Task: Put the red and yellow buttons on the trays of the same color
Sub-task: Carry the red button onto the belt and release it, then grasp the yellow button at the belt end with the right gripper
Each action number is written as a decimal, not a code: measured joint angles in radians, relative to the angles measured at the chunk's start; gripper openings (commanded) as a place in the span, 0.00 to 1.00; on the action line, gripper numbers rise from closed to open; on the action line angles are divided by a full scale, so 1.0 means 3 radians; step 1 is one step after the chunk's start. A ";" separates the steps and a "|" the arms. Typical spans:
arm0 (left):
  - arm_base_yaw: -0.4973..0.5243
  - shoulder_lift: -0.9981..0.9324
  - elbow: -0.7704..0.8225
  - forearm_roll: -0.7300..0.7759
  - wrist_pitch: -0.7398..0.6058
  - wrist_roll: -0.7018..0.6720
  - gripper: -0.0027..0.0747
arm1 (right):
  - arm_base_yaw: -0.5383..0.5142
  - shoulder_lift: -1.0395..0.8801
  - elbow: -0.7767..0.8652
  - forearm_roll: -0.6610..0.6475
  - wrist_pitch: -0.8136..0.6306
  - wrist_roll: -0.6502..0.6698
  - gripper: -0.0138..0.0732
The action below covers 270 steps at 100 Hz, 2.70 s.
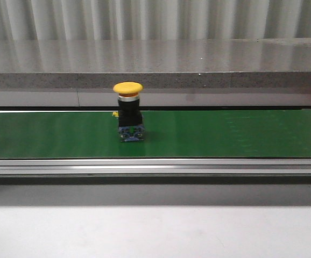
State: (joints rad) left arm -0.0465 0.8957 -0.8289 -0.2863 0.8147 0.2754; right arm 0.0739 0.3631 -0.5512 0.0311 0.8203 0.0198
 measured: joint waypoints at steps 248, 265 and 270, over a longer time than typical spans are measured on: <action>0.0000 -0.1045 0.0461 0.0000 0.0032 0.0000 0.01 | 0.1056 0.4697 -0.3072 0.0224 0.0738 -0.0253 0.30; 0.0000 -0.1045 0.0461 0.0000 0.0032 0.0000 0.01 | 0.0959 0.4420 -0.3024 0.0204 0.0722 0.0157 0.30; 0.0000 -0.1045 0.0461 0.0000 0.0032 0.0000 0.01 | 0.0916 0.4313 -0.2971 0.0173 0.0707 0.0292 0.30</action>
State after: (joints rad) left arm -0.0465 0.5822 -0.6906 -0.2863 0.8244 0.2754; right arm 0.3486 1.6569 -1.4424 0.0831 1.0323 0.1075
